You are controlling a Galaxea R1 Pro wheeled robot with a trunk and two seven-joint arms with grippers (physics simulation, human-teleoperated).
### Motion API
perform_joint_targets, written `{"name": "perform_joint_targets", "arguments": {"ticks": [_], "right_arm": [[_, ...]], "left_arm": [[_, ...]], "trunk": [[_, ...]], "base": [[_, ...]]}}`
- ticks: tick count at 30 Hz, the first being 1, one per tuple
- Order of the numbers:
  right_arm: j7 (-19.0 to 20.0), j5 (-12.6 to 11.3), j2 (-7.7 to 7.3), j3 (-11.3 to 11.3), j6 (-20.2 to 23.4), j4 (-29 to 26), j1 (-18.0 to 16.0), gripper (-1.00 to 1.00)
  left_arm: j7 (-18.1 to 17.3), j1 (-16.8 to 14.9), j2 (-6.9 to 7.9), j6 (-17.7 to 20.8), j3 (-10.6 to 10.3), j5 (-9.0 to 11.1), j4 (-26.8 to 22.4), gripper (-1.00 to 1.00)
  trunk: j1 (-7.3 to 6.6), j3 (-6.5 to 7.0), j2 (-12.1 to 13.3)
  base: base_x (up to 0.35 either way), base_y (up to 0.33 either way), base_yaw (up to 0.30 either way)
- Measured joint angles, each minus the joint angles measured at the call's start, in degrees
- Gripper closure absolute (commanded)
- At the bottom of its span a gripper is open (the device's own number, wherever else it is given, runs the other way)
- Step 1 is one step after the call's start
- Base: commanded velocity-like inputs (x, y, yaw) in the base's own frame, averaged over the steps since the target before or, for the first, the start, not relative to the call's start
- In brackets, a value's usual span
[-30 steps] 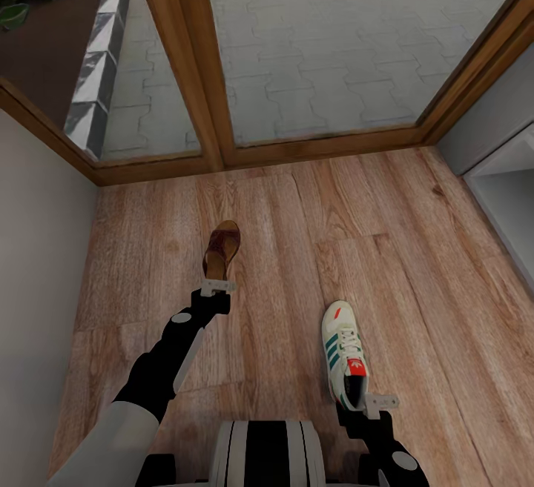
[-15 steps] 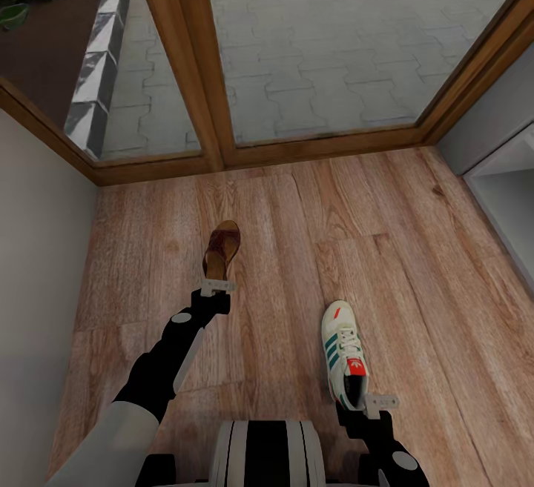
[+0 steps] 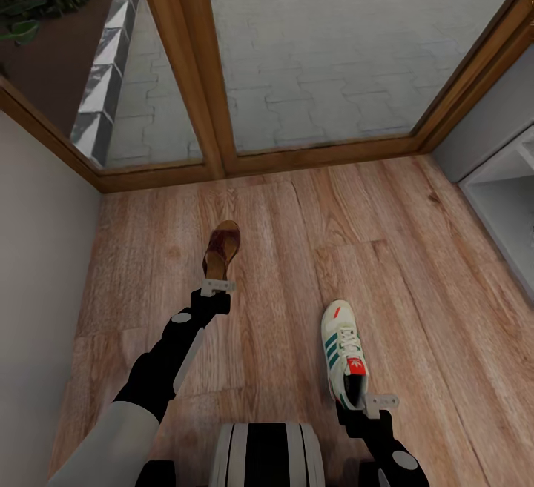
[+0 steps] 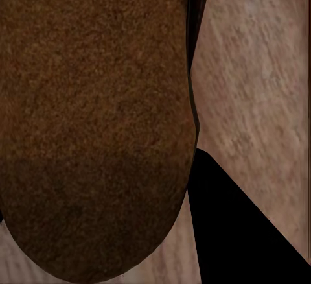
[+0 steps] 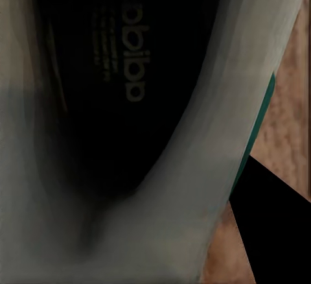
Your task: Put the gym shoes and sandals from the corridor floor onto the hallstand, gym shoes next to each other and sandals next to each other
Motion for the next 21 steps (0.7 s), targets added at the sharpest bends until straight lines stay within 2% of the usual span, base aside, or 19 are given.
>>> {"name": "perform_joint_targets", "arguments": {"ticks": [13,21], "right_arm": [[0.0,0.1,-0.03,0.3,0.1,-0.8,0.0,1.00],[0.0,0.0,0.00,0.3,1.1,-9.6,0.0,1.00]], "left_arm": [[0.1,0.0,0.00,0.2,0.0,0.0,0.0,1.00],[0.1,0.2,-0.16,0.4,-0.1,0.2,0.0,1.00]], "trunk": [[-0.33,2.88,0.2],[-0.54,4.66,0.3]], "base": [[0.000,0.000,0.000],[0.000,0.000,0.000]]}}
